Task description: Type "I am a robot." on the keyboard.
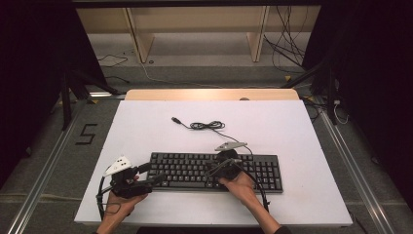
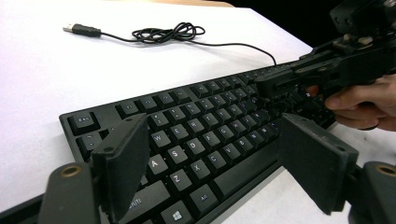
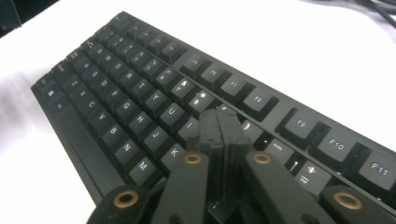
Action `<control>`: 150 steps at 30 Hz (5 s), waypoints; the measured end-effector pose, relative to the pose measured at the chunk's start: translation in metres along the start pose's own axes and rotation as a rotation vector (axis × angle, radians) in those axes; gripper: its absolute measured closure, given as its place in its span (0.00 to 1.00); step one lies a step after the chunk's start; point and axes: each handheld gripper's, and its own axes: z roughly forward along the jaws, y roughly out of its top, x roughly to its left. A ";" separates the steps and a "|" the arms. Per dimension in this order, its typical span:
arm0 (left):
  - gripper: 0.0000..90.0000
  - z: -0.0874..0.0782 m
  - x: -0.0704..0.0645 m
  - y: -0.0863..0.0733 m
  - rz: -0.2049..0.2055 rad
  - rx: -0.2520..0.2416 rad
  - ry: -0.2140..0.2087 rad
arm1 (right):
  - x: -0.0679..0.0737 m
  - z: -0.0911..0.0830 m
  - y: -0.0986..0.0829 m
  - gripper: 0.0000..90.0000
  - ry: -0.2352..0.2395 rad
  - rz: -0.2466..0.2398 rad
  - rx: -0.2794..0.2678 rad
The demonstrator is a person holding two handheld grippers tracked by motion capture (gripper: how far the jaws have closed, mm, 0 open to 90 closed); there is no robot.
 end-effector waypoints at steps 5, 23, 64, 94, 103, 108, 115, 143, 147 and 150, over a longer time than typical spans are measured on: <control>0.28 0.002 0.000 0.000 0.008 0.008 0.003 | 0.000 -0.006 0.000 0.92 0.019 0.004 -0.019; 0.33 0.012 -0.003 0.002 0.003 0.041 0.002 | 0.009 -0.025 -0.007 0.56 0.081 0.000 -0.056; 0.99 0.087 -0.013 0.028 0.084 0.262 -0.005 | 0.016 -0.054 -0.031 0.43 0.106 -0.030 -0.095; 0.99 0.102 -0.010 0.021 0.097 0.320 0.021 | 0.020 -0.054 -0.033 0.43 0.112 -0.040 -0.079; 0.95 0.092 -0.008 0.029 0.061 0.255 0.023 | 0.018 -0.055 -0.032 0.43 0.106 -0.037 -0.090; 0.87 0.083 -0.007 0.032 0.047 0.216 -0.001 | 0.017 -0.056 -0.032 0.43 0.098 -0.037 -0.096; 0.73 0.069 -0.007 0.033 0.030 0.177 -0.031 | 0.015 -0.057 -0.031 0.43 0.094 -0.034 -0.097; 0.33 0.024 -0.013 0.020 0.020 0.050 -0.081 | 0.015 -0.053 -0.030 0.44 0.093 -0.037 -0.093; 0.32 0.021 -0.011 0.017 0.022 0.050 -0.075 | 0.015 -0.052 -0.029 0.44 0.095 -0.036 -0.090; 0.31 0.018 -0.011 0.015 0.016 0.044 -0.075 | 0.015 -0.050 -0.029 0.45 0.095 -0.035 -0.086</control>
